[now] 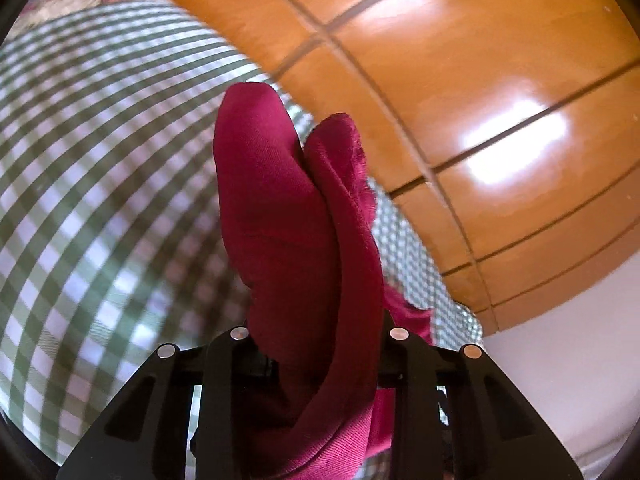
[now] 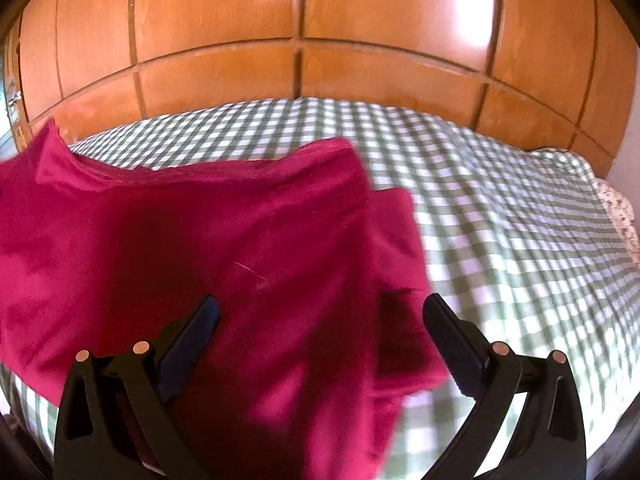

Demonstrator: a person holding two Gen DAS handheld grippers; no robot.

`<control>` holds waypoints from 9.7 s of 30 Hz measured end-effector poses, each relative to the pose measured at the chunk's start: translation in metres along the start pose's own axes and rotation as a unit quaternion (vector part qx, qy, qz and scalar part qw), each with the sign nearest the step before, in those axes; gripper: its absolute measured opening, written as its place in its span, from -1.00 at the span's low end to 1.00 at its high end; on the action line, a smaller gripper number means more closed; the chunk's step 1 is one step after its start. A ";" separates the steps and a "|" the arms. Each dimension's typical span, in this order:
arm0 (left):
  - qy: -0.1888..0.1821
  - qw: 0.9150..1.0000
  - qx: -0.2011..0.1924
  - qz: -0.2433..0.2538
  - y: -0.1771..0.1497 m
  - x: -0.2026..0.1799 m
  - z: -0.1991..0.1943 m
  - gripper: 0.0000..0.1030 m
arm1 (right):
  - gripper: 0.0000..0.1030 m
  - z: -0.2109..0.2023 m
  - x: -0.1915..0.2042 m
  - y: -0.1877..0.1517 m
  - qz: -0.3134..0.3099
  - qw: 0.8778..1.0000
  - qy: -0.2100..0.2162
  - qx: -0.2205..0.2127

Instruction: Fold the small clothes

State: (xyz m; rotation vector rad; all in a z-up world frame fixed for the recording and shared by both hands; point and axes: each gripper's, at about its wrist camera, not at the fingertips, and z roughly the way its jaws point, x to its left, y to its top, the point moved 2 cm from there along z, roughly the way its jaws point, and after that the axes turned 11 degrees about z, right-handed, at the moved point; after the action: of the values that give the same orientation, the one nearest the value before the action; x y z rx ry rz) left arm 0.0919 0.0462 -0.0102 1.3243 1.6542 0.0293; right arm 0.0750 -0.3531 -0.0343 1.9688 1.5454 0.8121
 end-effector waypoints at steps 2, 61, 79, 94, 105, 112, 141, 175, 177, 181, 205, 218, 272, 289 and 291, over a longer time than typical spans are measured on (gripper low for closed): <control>-0.014 1.000 -0.002 0.016 0.002 -0.016 -0.002 -0.44 | 0.97 -0.003 -0.010 -0.001 0.000 1.000 -0.014 0.006; -0.083 0.939 0.097 0.318 -0.122 -0.221 0.125 0.46 | 0.97 -0.004 -0.128 -0.042 0.129 0.985 -0.114 -0.024; 0.085 0.953 0.069 0.282 -0.106 -0.100 0.108 0.52 | 0.97 -0.097 -0.045 0.023 0.080 0.993 0.025 -0.089; 0.048 0.939 0.095 0.326 -0.130 -0.122 0.118 0.72 | 0.96 -0.029 -0.074 -0.016 0.073 0.995 -0.061 0.013; 0.068 0.943 0.092 0.314 -0.130 -0.116 0.111 0.72 | 0.96 -0.061 -0.068 -0.005 0.134 0.991 0.011 -0.016; 0.070 0.942 0.101 0.311 -0.133 -0.111 0.116 0.85 | 0.96 -0.062 -0.052 -0.019 0.094 0.995 0.008 0.024; 0.015 0.947 0.170 0.274 -0.107 -0.116 0.146 0.78 | 0.87 -0.012 -0.078 -0.003 0.245 0.941 0.201 0.123; -0.065 0.948 0.213 0.225 -0.129 -0.097 0.169 0.78 | 0.38 0.012 -0.068 0.003 0.236 0.927 0.267 0.116; -0.067 0.948 0.212 0.227 -0.128 -0.098 0.169 0.75 | 0.35 0.015 -0.063 0.007 0.227 0.930 0.264 0.118; -0.062 0.947 0.203 0.240 -0.129 -0.102 0.167 0.43 | 0.11 0.013 -0.058 0.010 0.219 0.932 0.263 0.116; 0.092 0.937 0.083 0.326 -0.092 -0.062 0.094 0.14 | -0.10 0.000 0.067 0.027 0.118 0.935 0.325 0.073; 0.161 0.934 -0.019 0.319 -0.016 -0.028 0.110 0.12 | -0.10 0.044 0.158 0.073 0.022 0.940 0.340 0.015; 0.277 0.914 -0.060 0.291 0.020 0.007 0.160 0.89 | 0.96 0.092 0.151 0.076 -0.005 0.995 0.076 -0.063; 0.271 0.891 -0.151 0.333 -0.007 -0.016 0.089 0.93 | 0.96 0.005 0.168 0.034 -0.048 0.980 0.047 -0.189; 0.275 0.889 -0.163 0.327 -0.006 -0.013 0.081 0.93 | 0.96 -0.002 0.171 0.033 -0.044 0.978 0.040 -0.198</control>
State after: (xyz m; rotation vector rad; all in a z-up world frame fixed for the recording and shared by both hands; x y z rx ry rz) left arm 0.1416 -0.0073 -0.0472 1.6307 1.4613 1.1281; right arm 0.1258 -0.1938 0.0148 1.5873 1.3754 1.0790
